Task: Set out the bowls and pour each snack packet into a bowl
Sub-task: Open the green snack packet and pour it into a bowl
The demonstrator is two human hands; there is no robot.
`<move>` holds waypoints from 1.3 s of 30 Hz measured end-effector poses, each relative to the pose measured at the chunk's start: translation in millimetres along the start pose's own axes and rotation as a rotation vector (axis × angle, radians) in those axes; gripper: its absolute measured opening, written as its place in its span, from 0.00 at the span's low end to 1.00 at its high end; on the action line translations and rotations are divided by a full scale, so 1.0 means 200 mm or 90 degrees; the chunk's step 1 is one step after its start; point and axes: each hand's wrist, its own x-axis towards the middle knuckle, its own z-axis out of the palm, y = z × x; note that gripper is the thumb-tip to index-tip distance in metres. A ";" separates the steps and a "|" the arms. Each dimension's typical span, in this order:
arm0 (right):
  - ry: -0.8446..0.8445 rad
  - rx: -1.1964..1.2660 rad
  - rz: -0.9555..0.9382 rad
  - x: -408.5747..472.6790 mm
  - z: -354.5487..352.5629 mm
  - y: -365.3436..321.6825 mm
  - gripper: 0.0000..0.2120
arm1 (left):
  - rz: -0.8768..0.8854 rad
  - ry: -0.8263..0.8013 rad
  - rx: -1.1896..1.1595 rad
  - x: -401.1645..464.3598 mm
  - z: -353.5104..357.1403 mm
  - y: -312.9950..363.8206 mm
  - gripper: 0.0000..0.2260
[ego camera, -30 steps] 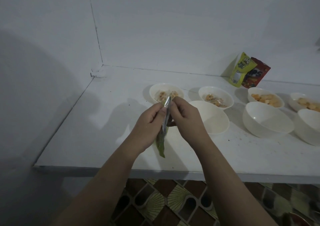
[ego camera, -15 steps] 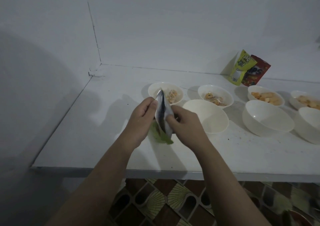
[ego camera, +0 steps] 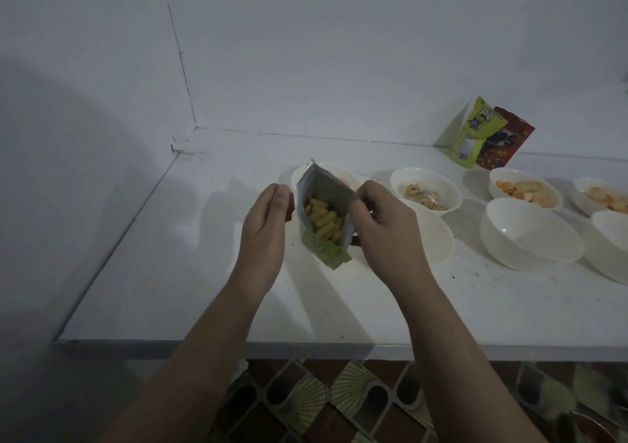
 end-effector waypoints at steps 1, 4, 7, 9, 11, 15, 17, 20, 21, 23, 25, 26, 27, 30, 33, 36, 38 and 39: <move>0.003 0.000 -0.013 0.00 -0.01 -0.01 0.08 | -0.022 0.009 0.007 0.00 0.00 -0.02 0.15; 0.001 0.002 -0.048 -0.01 -0.03 -0.04 0.08 | -0.155 0.009 0.030 0.04 0.00 -0.12 0.11; -0.014 0.046 -0.048 -0.01 -0.04 -0.04 0.09 | -0.320 -0.015 -0.005 0.08 0.01 -0.23 0.09; -0.037 0.082 -0.047 -0.02 -0.04 -0.03 0.10 | -0.381 -0.021 -0.095 0.10 0.00 -0.26 0.14; -0.058 0.105 -0.045 -0.03 -0.05 -0.01 0.09 | -0.384 -0.040 -0.198 0.13 0.01 -0.26 0.16; -0.059 0.078 -0.046 -0.03 -0.10 0.01 0.10 | -0.425 -0.029 -0.335 0.21 0.05 -0.22 0.19; -0.046 0.035 -0.051 -0.01 -0.15 0.02 0.10 | -0.428 -0.017 -0.351 0.26 0.08 -0.19 0.20; -0.007 -0.031 -0.069 0.03 -0.23 0.08 0.09 | -0.413 0.013 -0.368 0.31 0.14 -0.16 0.20; 0.010 -0.056 -0.074 0.05 -0.25 0.11 0.09 | -0.407 0.023 -0.379 0.33 0.16 -0.16 0.20; 0.026 -0.097 -0.074 0.09 -0.30 0.17 0.09 | -0.387 0.037 -0.389 0.35 0.21 -0.15 0.18; 0.007 -0.114 -0.046 0.12 -0.34 0.22 0.08 | -0.359 0.054 -0.360 0.36 0.25 -0.14 0.15; -0.011 -0.122 -0.033 0.15 -0.36 0.24 0.07 | -0.340 0.068 -0.339 0.36 0.28 -0.13 0.14; -0.030 -0.126 -0.026 0.16 -0.37 0.25 0.05 | -0.319 0.087 -0.314 0.37 0.29 -0.13 0.13; -0.051 -0.051 -0.002 0.21 -0.41 0.27 0.03 | -0.242 0.153 -0.234 0.40 0.33 -0.13 0.13; -0.035 0.055 0.010 0.24 -0.43 0.28 0.09 | -0.184 0.223 -0.139 0.39 0.40 -0.13 0.14; -0.031 0.121 0.015 0.26 -0.43 0.32 0.11 | -0.122 0.258 -0.051 0.36 0.45 -0.12 0.15; -0.031 0.126 0.014 0.27 -0.43 0.35 0.11 | -0.088 0.274 -0.012 0.35 0.47 -0.11 0.15; -0.026 0.122 0.013 0.28 -0.42 0.37 0.10 | -0.069 0.280 0.013 0.34 0.48 -0.10 0.15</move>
